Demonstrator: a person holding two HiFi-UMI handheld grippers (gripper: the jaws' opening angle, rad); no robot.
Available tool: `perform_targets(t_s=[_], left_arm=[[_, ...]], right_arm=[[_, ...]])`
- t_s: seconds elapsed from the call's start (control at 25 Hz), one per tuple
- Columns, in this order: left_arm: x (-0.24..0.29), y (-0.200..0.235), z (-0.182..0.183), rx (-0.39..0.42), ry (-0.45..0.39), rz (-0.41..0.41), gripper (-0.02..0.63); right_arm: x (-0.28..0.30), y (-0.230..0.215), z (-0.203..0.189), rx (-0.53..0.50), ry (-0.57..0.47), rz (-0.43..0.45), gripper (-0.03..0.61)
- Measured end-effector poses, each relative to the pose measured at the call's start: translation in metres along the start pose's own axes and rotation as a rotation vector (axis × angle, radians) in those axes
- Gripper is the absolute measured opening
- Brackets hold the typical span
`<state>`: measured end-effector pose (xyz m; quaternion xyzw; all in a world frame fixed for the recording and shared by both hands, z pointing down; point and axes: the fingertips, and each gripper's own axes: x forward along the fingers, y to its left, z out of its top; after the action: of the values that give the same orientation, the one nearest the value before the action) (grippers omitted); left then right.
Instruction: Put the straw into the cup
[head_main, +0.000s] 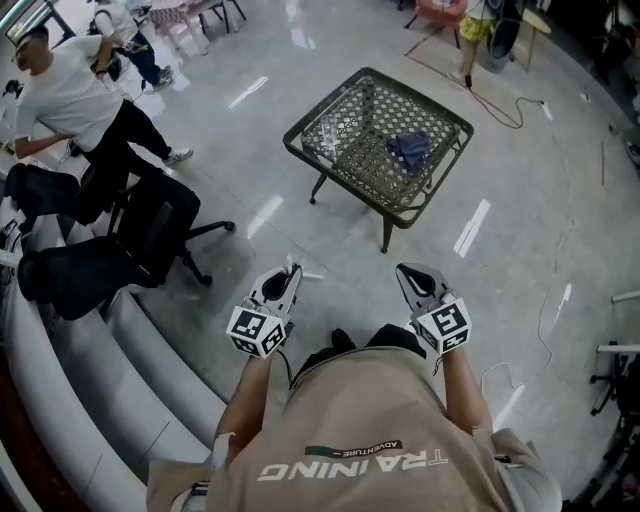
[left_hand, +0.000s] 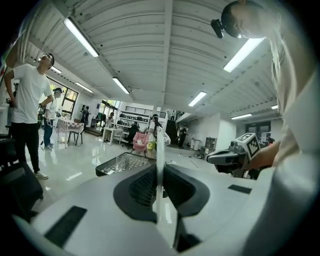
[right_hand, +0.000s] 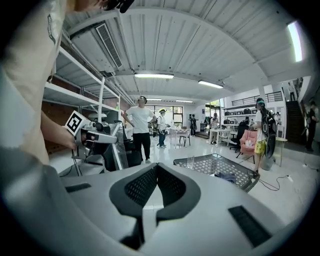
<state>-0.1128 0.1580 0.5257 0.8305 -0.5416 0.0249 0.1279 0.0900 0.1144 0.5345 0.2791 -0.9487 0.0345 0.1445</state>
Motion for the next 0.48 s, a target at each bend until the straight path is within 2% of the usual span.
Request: perform_targets(t_s=[0.48], left_arm=[[0.053, 0.062, 0.013, -0.024, 0.005, 0.017, 0.044]], right_arm=[[0.071, -0.052, 0.017, 0.005, -0.002, -0.016, 0.017]])
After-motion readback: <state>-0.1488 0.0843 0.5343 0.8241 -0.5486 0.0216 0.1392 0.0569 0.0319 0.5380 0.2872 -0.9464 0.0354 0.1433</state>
